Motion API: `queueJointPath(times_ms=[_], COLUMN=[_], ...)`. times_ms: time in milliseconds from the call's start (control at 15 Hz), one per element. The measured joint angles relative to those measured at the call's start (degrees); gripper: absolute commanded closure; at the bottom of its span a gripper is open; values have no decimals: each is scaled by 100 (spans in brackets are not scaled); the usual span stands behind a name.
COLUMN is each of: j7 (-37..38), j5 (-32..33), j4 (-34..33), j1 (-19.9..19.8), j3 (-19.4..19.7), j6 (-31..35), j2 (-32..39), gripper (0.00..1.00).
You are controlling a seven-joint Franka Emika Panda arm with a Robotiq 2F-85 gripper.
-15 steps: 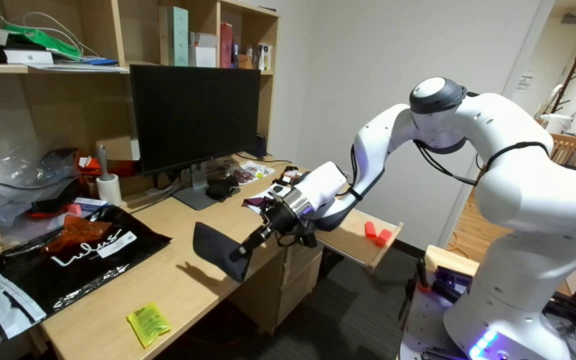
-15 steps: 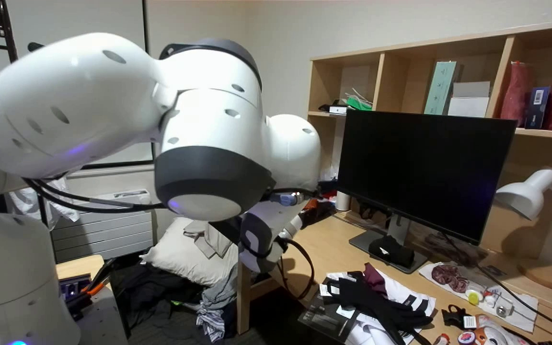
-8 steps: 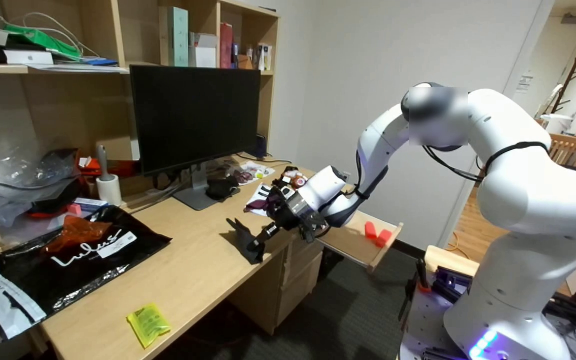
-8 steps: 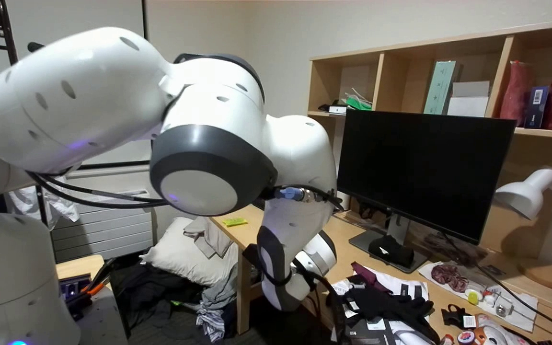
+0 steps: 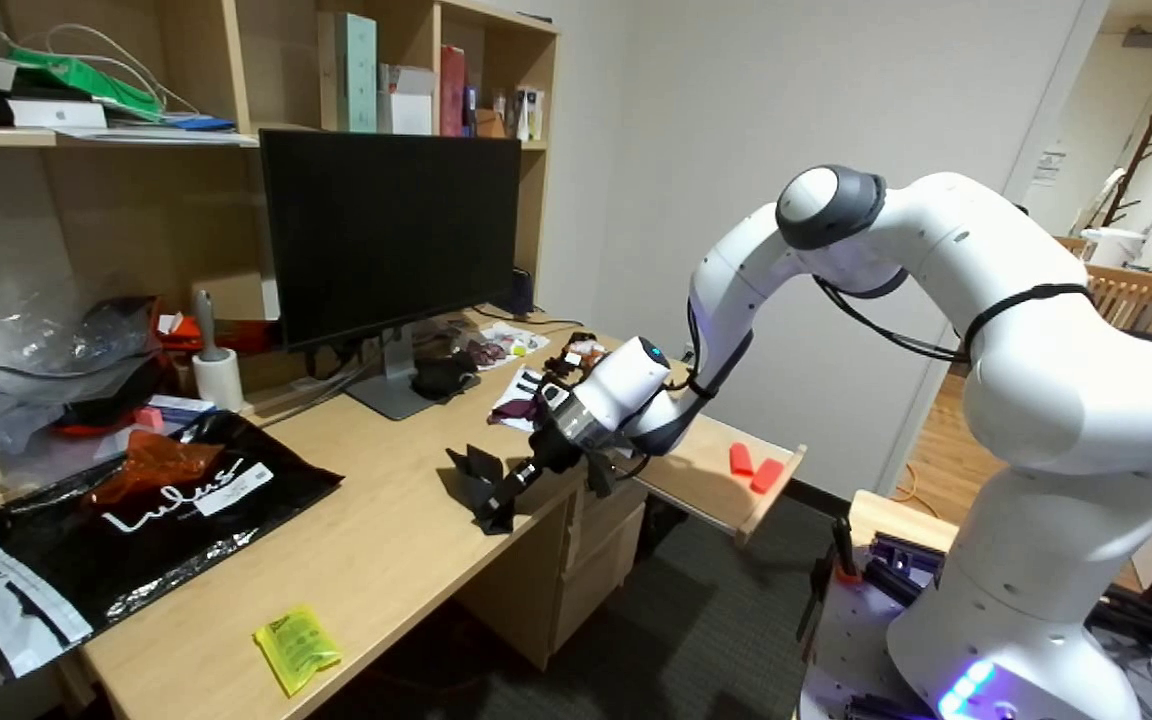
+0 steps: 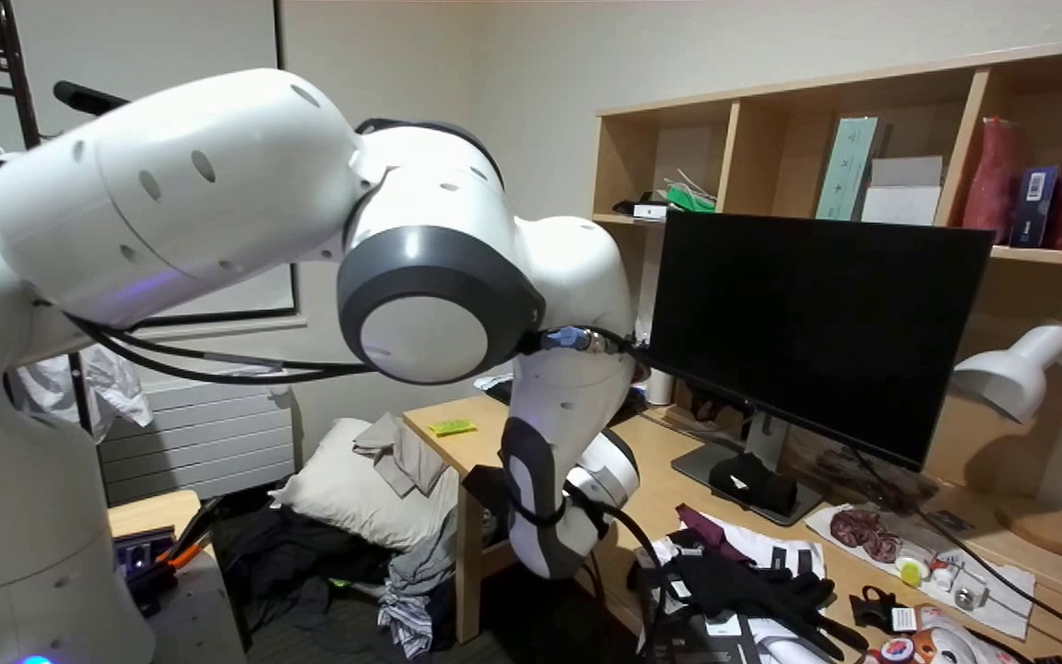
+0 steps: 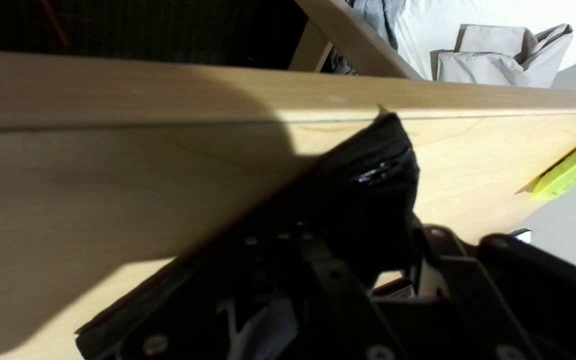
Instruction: Move the black cloth to the right
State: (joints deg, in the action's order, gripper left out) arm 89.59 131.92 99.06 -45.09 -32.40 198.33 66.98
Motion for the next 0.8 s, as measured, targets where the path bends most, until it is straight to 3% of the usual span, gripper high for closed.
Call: queueJointPath(times_ms=[333,800], j7=[134,395], j5=[4,528], j4=[126,1254], j1=[-140,-924], j3=[-330,-1619], j6=[-4,-3], j2=[3,18], gripper=[3,0])
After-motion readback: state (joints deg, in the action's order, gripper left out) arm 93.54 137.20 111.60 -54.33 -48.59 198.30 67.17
